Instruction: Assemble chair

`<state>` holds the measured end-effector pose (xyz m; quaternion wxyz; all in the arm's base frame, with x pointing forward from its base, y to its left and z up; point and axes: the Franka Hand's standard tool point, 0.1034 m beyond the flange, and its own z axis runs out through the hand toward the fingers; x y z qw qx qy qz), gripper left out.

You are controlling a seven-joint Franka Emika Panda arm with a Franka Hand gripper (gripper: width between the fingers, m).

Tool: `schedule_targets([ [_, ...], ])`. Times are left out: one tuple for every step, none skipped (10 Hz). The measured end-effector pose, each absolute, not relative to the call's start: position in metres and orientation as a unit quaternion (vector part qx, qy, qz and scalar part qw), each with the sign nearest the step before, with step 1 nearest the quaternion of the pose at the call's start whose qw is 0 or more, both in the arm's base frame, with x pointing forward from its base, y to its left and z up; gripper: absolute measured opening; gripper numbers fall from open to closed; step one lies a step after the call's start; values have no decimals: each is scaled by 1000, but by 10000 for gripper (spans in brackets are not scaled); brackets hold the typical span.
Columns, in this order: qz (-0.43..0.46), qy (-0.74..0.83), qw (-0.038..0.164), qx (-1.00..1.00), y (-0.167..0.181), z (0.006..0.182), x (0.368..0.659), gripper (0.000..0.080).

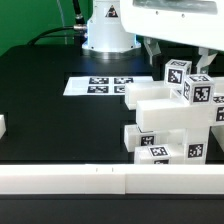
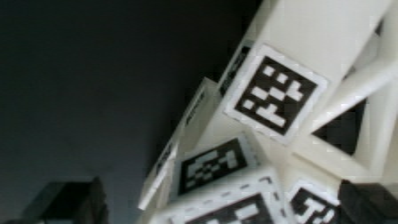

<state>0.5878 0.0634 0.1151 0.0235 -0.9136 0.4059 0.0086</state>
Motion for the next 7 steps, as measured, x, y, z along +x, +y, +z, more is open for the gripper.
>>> schedule_targets([
  [5,365,24,-931,62,115,588,649],
  [4,337,23,-941,62,115,588,649],
  [2,300,20,-954,62,115,588,649],
  [2,274,20,-961,61,115,588,649],
  [2,273,20,-962,61,115,588,636],
  [2,273,20,-962,61,115,588,636],
  [2,273,20,-962,61,115,588,467],
])
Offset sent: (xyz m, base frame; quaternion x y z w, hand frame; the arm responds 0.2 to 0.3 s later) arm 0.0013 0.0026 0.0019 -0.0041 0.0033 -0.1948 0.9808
